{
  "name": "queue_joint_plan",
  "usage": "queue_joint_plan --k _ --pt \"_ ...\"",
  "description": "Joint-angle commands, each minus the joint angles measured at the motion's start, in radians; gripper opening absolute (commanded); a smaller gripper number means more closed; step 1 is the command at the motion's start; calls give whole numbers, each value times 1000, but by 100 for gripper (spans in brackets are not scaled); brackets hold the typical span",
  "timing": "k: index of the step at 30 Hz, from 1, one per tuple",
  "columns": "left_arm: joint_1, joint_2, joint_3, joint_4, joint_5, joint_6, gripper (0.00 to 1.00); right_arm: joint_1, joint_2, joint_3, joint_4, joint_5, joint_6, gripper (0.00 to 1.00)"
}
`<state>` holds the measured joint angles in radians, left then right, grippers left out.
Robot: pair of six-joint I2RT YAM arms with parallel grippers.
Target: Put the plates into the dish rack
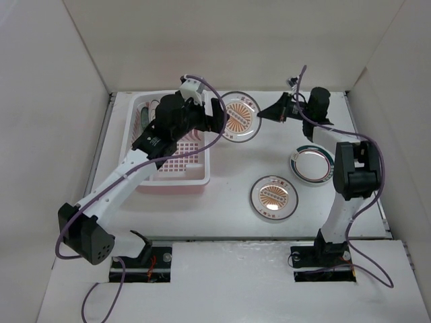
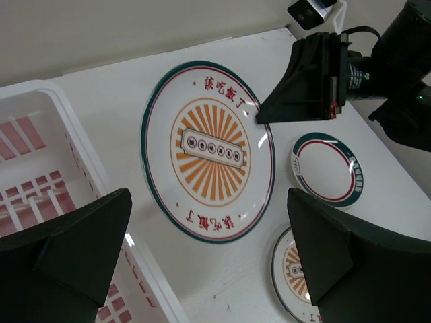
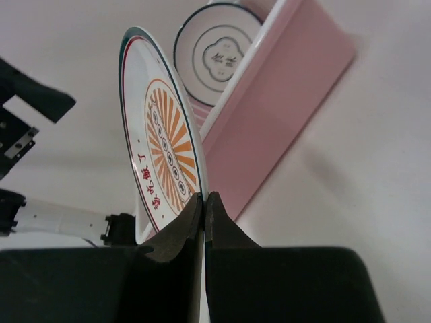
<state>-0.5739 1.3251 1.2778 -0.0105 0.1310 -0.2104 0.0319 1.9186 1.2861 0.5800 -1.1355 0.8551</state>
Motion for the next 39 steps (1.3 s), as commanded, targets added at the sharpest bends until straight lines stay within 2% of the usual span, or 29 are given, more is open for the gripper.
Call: queue_joint_plan --k 1,9,12,15,16,17,19,20,21,23,25,31,32,33,34,37,38,39 --pt "9 -18 -1 52 -25 6 100 23 -66 32 73 -60 -31 0" --pt "19 -27 -1 34 -128 45 100 54 -130 41 73 -79 -31 0" --pt "19 -17 -11 34 -128 45 100 66 -148 41 73 -79 -31 0" --pt "19 -4 -11 34 -70 36 93 105 -148 41 86 -98 -31 0" --pt "19 8 -11 46 -51 25 88 105 -148 41 95 -98 -31 0" --pt "19 8 -11 46 6 25 78 120 -148 41 95 -98 -31 0" --pt "19 29 -11 70 74 16 70 132 -148 41 104 -98 -31 0" --pt "19 46 0 70 132 5 61 132 -148 41 104 -98 -31 0" --pt "19 55 0 70 150 -4 42 132 -148 41 104 -98 -21 0" --pt "19 75 9 58 159 -4 17 132 -158 41 113 -98 -21 0" --pt "19 75 29 43 148 -4 0 132 -167 41 113 -98 -11 0" --pt "19 8 -4 64 96 6 0 132 -167 32 146 -80 22 1" --pt "19 -18 -5 73 73 6 0 132 -167 32 159 -79 22 44" --pt "19 -30 -5 64 43 15 0 132 -167 32 159 -67 38 75" --pt "19 -43 11 52 -47 32 0 123 -156 19 159 -58 38 100" --pt "19 -99 31 -2 -227 96 0 97 -145 -4 150 -21 38 100" --pt "19 -113 40 -2 -352 118 0 82 -145 -19 150 -3 38 100" --pt "19 -138 40 -2 -411 140 0 73 -145 -19 150 8 38 100"
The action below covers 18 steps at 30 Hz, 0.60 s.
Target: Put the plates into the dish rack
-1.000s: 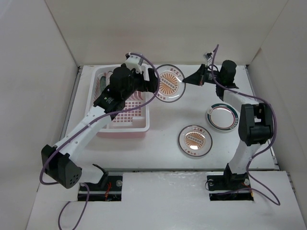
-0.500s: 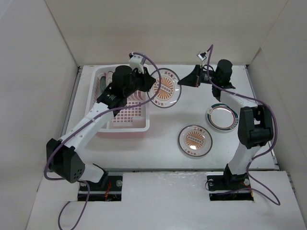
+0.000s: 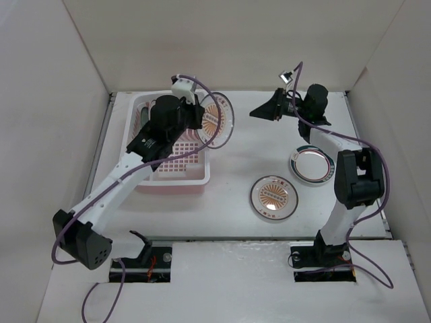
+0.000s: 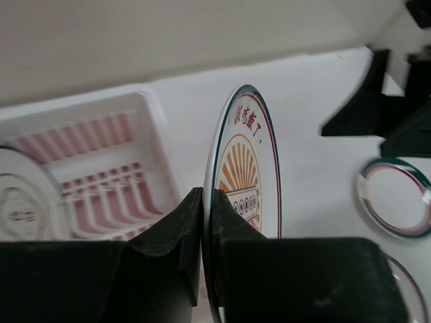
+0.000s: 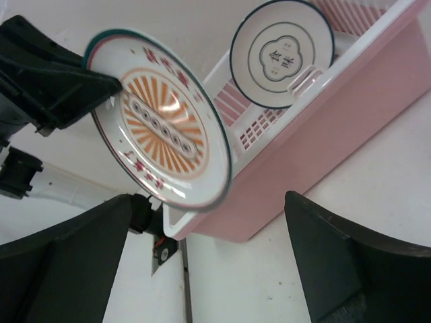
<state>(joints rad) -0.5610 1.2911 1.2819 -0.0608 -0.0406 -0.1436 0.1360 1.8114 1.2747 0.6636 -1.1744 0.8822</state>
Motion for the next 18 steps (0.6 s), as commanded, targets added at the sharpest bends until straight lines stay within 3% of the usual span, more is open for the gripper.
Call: queue_joint_plan --k 1,4,7,13,15,18 --pt "6 -114 8 73 -336 120 0 -32 -26 -21 57 67 -8 100" --pt "6 -145 -39 122 -470 185 0 -32 -17 9 -48 113 -78 100" --pt "28 -145 -88 183 -588 264 0 0 -17 104 -467 289 -379 100" --pt "144 -83 -122 279 -467 297 0 30 -27 107 -583 571 -457 100" --pt "164 -14 -106 288 -455 331 0 66 -47 150 -697 677 -538 100" --pt "176 69 -81 297 -464 340 0 88 -58 160 -734 749 -568 100"
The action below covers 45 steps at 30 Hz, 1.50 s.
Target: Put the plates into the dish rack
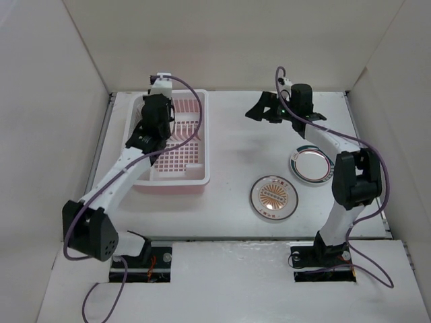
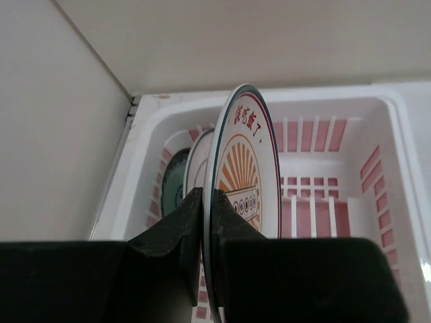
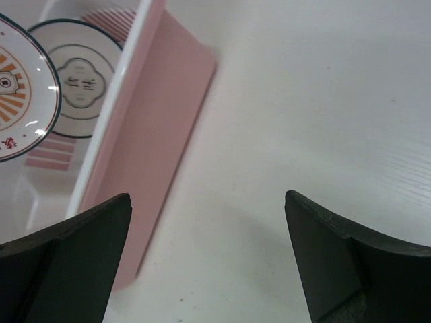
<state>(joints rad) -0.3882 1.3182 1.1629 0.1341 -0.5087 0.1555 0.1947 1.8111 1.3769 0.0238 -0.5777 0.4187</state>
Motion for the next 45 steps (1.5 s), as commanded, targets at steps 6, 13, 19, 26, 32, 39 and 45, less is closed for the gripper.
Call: queue_joint_plan --k 6,13,19,26,32,39,45 --pt "12 114 26 157 -3 79 0 29 -47 67 -94 110 -104 100" --pt "23 153 26 179 -13 114 0 29 -10 85 -94 62 -104 100" --pt "23 173 35 202 -34 153 0 29 -1 94 -94 53 -113 100" --pt "23 231 35 202 -34 141 0 29 -1 94 -94 42 -113 100" --pt "23 276 35 220 -48 141 0 29 -1 94 -94 24 -113 100" --pt "32 326 44 191 -48 95 0 29 8 94 -94 24 -113 100" --pt "41 326 54 156 -39 52 29 29 8 94 -94 15 -113 100"
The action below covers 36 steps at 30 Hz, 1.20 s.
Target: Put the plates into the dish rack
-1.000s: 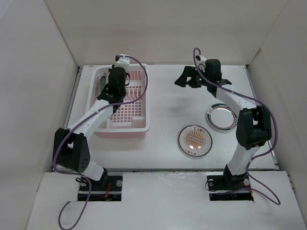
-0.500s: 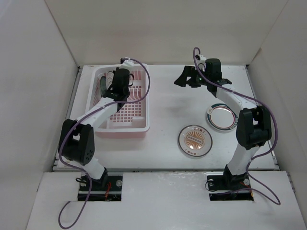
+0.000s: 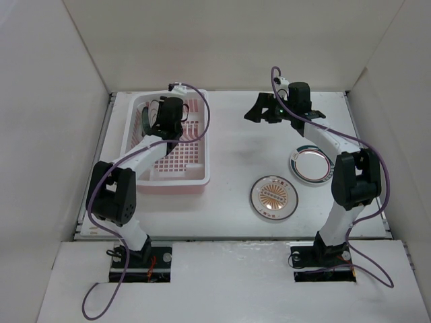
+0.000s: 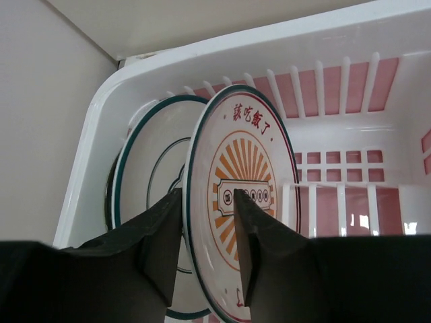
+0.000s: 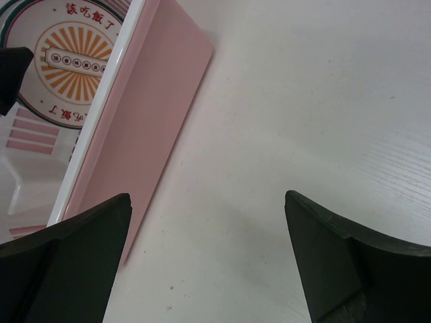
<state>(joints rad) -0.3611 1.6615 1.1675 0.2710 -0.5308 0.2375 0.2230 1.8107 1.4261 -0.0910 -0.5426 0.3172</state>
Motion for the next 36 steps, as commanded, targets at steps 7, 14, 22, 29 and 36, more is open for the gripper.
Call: queue_joint_plan --k 7,14,22,29,36 --pt "14 -80 49 8 6 -30 57 1 18 45 20 -30 -12 100" --pt "-24 -225 70 -39 80 -40 92 1 -2 45 -33 179 -33 100" --pt "-206 -330 202 -220 241 -197 100 -186 -274 -253 -12 387 123 100" --pt "-297 -356 254 -256 434 -277 100 -266 -740 -594 -56 654 200 100" --pt "-331 -307 264 -256 473 -334 100 -300 -1048 -739 -268 883 376 100"
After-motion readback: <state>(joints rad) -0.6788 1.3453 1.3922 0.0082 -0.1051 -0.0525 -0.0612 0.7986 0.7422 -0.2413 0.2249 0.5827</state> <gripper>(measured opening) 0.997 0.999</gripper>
